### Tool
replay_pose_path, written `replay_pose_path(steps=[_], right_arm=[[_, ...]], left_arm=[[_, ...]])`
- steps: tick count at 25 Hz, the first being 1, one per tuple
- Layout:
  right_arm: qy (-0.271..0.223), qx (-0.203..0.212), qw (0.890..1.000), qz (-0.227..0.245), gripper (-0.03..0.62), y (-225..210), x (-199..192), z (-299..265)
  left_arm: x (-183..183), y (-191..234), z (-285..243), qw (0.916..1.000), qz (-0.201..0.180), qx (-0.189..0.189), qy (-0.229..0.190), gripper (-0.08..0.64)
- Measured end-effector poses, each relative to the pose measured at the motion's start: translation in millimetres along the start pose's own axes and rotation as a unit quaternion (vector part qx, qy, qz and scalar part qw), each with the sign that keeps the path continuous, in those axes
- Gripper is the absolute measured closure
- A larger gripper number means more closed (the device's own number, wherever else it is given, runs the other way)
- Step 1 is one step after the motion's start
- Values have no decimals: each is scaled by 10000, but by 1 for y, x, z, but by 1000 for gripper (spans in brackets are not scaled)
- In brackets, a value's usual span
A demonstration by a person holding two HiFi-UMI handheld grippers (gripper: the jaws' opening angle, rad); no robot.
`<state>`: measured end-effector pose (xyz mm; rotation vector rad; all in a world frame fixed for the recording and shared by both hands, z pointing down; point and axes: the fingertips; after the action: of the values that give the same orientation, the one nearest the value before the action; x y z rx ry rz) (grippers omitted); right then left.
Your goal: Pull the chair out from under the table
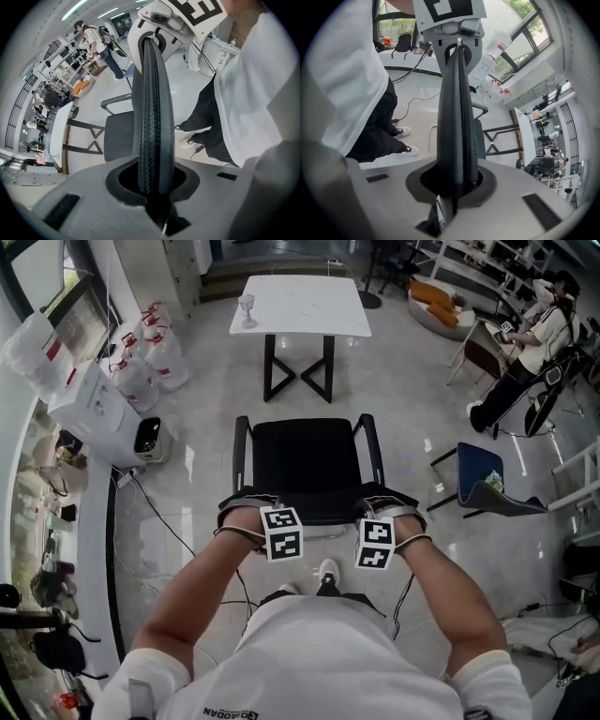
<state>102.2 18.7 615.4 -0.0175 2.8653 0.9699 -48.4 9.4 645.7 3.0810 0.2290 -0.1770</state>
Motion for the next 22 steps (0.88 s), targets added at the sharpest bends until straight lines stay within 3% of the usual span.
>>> replay_pose_path(steps=[22], right_arm=[[-104,25,9999,0,542,1,-3,3]], left_arm=[[4,2,2,9993,-102,347,17,485]])
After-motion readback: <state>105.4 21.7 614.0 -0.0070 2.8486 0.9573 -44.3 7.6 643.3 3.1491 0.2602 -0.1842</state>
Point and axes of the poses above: the fingertips, and each gripper's own axes: z backward along the fingers, y to its left, x out of its top, and after that the axes turned 13 degrees about -x, right-handed
